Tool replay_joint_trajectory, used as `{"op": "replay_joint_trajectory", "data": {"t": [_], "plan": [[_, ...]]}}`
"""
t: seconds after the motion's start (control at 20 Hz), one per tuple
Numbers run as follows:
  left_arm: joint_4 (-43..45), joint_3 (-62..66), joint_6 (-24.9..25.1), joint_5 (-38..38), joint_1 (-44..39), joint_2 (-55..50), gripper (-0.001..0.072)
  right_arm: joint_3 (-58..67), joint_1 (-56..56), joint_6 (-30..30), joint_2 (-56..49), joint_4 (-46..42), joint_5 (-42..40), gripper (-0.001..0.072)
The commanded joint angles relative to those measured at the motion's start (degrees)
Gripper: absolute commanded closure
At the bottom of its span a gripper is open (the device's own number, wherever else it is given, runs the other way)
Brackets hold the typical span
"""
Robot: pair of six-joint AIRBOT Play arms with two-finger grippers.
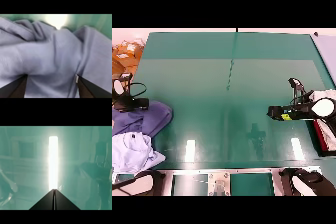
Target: Fold the shirts.
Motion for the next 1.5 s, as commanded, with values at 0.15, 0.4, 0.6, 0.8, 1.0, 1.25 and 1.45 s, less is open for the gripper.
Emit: {"op": "replay_joint_trajectory", "data": {"t": [0.15, 0.4, 0.6, 0.8, 1.0, 1.25, 1.45], "plan": [[-2.4, 0.1, 2.0, -1.4, 3.3, -6.7, 0.0686, -0.1, 0.1, 0.0, -0.2, 0.3, -1.1, 0.0694], [-13.7, 12.7, 4.9, -12.1, 2.7, -3.9, 0.0689, 0.2, -0.1, 0.0, -0.2, 0.7, -0.9, 0.0694], [-19.7, 26.3, 4.2, -16.0, -5.0, 3.6, 0.0689, 3.3, -0.1, -0.7, -0.2, 0.7, -0.7, 0.0695], [-22.7, 34.5, 1.4, -19.3, -19.2, 9.6, 0.0689, 8.4, -0.1, -0.7, -0.2, 0.5, 0.3, 0.0695], [-26.4, 34.3, -2.0, -17.9, -33.6, 10.4, 0.0688, 11.9, -0.1, -0.6, -0.2, 0.5, 1.3, 0.0695], [-27.0, 26.1, -3.1, -12.6, -46.7, 6.2, 0.0681, 12.4, -0.1, -0.6, -0.2, 0.5, 5.0, 0.0687], [-29.3, 21.8, -3.2, -13.4, -48.8, 1.5, 0.0005, 12.4, -0.6, -0.6, -0.2, 0.2, 6.3, 0.0213]]}}
